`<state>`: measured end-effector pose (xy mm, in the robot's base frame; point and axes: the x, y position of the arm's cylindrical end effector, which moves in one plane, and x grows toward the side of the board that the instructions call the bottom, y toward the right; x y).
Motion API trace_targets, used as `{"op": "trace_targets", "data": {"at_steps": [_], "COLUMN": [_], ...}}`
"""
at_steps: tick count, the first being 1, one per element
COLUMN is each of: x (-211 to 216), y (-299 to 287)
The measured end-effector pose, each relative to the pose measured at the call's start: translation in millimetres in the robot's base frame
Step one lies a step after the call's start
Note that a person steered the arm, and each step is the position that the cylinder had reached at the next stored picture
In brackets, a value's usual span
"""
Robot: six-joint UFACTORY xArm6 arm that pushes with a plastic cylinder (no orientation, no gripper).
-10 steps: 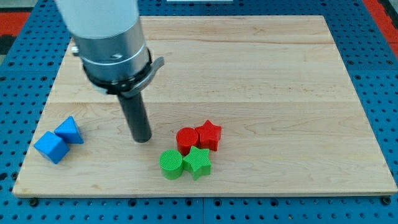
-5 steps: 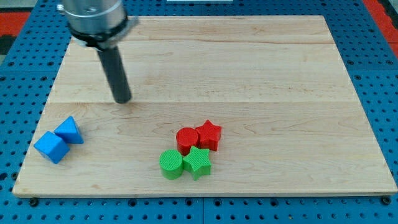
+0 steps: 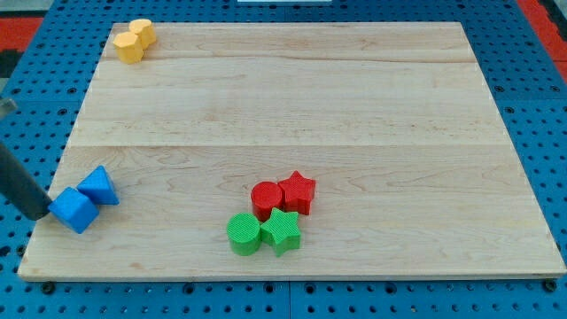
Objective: Separate the blue blocks from each other
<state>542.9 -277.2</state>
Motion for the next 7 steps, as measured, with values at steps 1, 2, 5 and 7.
{"op": "trace_targets", "data": {"at_steps": [1,2,5,7], "x": [-15,-13,5,15], "y": [62,77,76,120]}}
